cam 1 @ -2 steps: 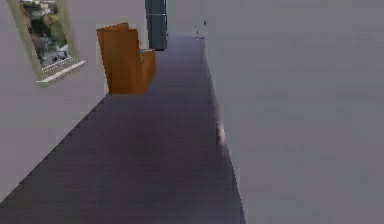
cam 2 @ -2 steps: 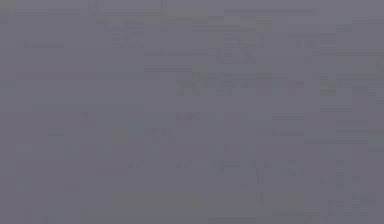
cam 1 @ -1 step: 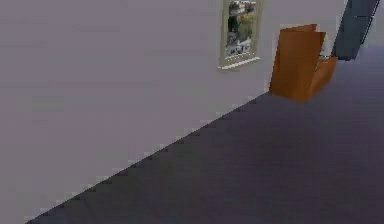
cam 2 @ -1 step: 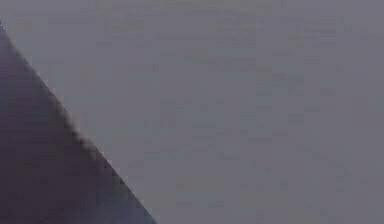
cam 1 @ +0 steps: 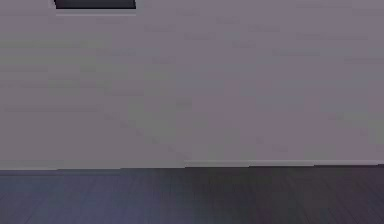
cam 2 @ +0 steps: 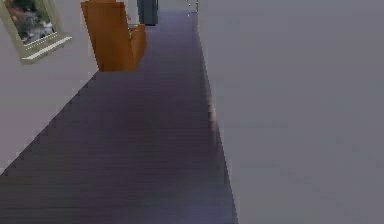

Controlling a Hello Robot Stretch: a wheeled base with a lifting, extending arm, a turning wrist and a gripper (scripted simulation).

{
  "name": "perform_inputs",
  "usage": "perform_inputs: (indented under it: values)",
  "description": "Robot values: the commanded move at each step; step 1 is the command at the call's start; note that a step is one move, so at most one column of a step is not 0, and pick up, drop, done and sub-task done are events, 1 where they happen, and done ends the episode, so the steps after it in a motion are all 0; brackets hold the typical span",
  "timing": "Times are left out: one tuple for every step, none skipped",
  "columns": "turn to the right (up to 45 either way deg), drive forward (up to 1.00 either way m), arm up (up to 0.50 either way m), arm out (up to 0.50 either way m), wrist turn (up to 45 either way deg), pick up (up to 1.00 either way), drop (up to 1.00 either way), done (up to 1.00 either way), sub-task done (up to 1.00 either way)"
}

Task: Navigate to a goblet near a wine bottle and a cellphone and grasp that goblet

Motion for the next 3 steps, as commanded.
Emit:
perform_inputs:
  values:
    - [0.0,0.05,0.0,0.0,0.0,0.0,0.0,0.0,0.0]
    - [45.0,0.0,0.0,0.0,0.0,0.0,0.0,0.0,0.0]
    - [42.0,0.0,0.0,0.0,0.0,0.0,0.0,0.0,0.0]
